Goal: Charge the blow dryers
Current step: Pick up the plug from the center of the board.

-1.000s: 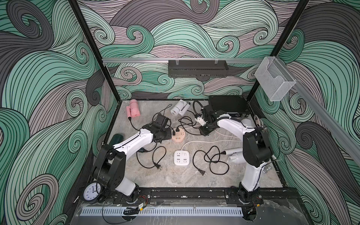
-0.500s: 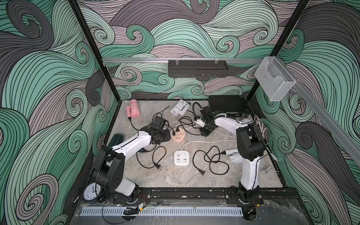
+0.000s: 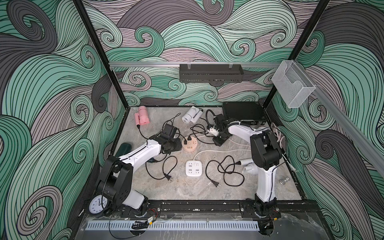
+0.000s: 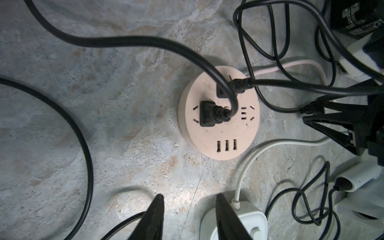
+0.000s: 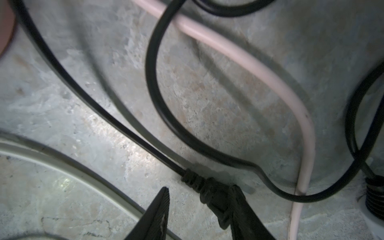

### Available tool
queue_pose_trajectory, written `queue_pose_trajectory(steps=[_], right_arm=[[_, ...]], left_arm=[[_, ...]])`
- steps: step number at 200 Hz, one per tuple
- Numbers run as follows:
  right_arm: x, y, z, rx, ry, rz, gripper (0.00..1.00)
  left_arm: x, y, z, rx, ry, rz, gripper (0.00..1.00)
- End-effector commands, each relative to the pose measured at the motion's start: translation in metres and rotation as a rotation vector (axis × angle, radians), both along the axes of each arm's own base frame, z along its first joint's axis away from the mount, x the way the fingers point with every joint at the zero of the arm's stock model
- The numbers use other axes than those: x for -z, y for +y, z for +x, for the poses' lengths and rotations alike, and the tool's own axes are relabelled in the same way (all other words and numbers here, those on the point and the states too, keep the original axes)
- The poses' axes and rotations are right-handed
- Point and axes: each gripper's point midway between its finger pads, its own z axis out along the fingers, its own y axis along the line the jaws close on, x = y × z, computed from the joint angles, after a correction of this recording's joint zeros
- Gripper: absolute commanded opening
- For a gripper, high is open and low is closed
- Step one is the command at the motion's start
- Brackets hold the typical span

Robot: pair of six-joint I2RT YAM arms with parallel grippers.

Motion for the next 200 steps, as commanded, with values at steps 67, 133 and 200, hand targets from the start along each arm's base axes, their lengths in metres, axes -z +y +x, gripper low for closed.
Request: queue_pose_trajectory(steps=[67,133,200], right_arm=[[0.008,-0.013,-0.006,0.006,0.049,-0.043,0.44],[-0.009,0.0,-0.021,0.085,0.099,0.057,0.37],[-0.03,0.008,-0.006,0.055,0.034,0.093,0.44]], left_arm=[[-0.009,0.001,0.006,0.022,0.0,0.013,0.41],[-0.009,0.001,0.008,0.03,-0.003,0.015,0.41],[-0.011,0.003,0.006,0.019,-0.003,0.013,0.41]])
